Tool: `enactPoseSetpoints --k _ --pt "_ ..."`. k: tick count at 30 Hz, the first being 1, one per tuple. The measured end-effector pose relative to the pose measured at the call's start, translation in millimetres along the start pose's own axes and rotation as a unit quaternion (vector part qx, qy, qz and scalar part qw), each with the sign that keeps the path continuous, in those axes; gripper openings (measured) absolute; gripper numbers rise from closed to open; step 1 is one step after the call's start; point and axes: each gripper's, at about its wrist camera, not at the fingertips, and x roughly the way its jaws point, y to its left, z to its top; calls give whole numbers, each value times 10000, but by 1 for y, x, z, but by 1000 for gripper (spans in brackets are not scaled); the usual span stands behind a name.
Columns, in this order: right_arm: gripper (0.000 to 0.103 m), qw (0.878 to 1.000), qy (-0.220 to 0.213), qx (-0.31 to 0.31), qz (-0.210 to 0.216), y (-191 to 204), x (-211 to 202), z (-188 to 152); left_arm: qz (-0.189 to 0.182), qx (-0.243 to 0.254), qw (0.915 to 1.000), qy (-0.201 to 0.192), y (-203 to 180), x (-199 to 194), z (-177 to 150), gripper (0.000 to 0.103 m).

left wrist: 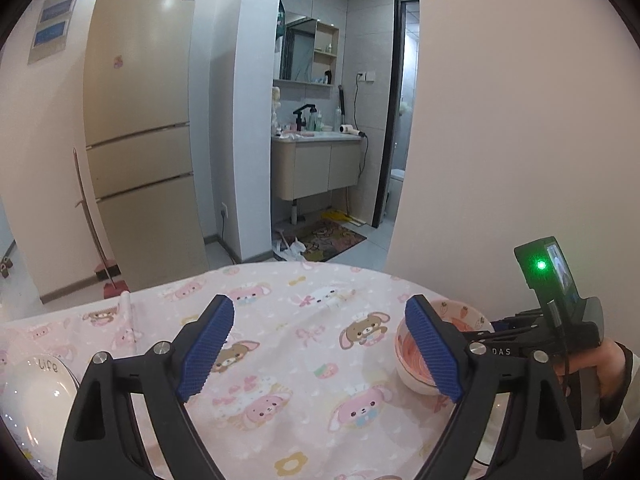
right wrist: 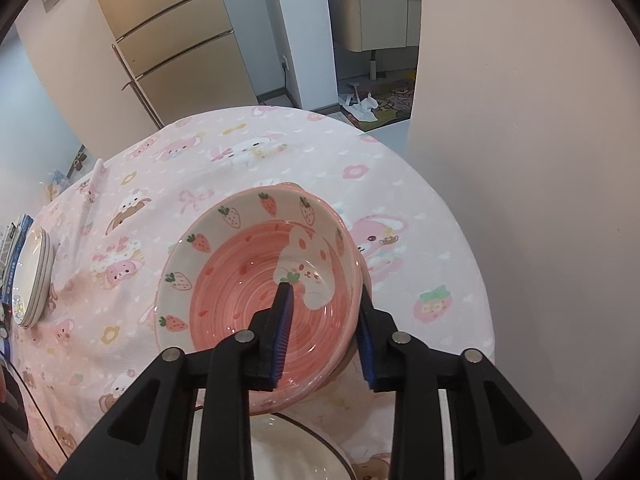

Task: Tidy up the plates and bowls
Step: 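Open both grippers to release the pink bowl on the other bowl, then withdraw both open grippers up and away from the pink bowl stack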

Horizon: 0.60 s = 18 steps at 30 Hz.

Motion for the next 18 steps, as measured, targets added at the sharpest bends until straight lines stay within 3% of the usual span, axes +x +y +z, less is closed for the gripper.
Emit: enactPoseSetpoints --k 4,6,8,10,18 --pt "43 9993 -278 -137 -203 3 -14 0 -43 -15 9999 -104 -1 -6 4 90" --pt "41 9990 -340 -250 -148 6 -18 1 -75 -89 9998 -169 1 -9 3 90" --pt "29 9994 -222 -253 -108 9 -13 2 -124 -184 9996 -167 3 -11 3 90" --pt "25 9995 -80 -280 -107 11 -4 1 -176 -283 9993 -146 5 -12 3 90" --pt "25 9996 -235 -143 -101 6 -13 -1 -28 -142 9995 -281 5 -18 4 90"
